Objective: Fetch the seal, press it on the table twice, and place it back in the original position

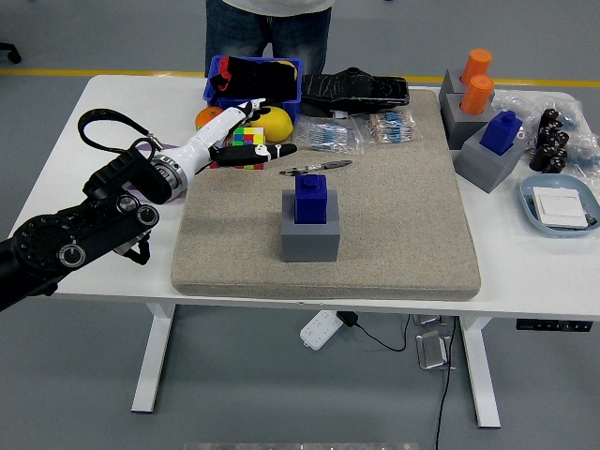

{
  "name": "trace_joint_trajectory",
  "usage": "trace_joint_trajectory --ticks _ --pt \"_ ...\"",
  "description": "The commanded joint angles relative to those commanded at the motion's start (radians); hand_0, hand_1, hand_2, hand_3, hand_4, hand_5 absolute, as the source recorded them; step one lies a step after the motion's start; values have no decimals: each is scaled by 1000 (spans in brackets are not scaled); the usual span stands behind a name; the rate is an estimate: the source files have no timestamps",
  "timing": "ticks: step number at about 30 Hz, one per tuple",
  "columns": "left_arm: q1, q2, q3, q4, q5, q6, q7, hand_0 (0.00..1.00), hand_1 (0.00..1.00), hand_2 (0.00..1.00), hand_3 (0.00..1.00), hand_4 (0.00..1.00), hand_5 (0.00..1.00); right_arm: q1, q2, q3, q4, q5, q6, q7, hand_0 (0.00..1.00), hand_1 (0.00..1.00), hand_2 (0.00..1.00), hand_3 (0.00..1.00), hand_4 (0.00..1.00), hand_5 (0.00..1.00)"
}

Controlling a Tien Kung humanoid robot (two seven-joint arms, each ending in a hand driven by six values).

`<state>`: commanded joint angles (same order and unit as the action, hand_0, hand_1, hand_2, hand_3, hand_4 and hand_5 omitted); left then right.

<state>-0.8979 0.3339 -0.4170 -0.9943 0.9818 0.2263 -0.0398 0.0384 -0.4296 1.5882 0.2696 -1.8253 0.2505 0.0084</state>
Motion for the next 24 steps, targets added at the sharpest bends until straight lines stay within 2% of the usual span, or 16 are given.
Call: trace_joint_trajectory --ticks 7,9,13,14,15,21,24 --pt "13 11 -27 83 -54 37 -44 998 998 998 998 998 710 0 3 -1 0 -1 0 -2 805 706 687 652 791 541" --pt "16 19 -39 105 -59 57 -59 998 998 998 998 962 731 0 2 -2 0 -1 0 -2 805 706 687 652 792 542" --pt "19 35 -54 159 -72 74 -70 998 998 998 998 962 731 -2 2 -6 0 0 -1 -2 805 706 687 652 792 542" --pt "19 38 -55 169 -77 77 -73 998 998 998 998 962 731 -1 2 -7 0 -1 -1 -2 805 706 687 652 792 542" --pt "20 44 -53 187 -86 79 -79 998 998 998 998 913 704 -1 2 -8 0 0 0 -2 804 706 687 652 791 541" --pt "27 74 -39 254 -132 85 -94 998 998 998 994 909 696 -1 1 -7 -2 -4 -2 -3 804 706 687 652 792 542" --pt "31 81 -44 277 -144 84 -100 998 998 998 994 909 696 -1 0 -9 -1 -3 -2 -3 804 706 687 652 792 542"
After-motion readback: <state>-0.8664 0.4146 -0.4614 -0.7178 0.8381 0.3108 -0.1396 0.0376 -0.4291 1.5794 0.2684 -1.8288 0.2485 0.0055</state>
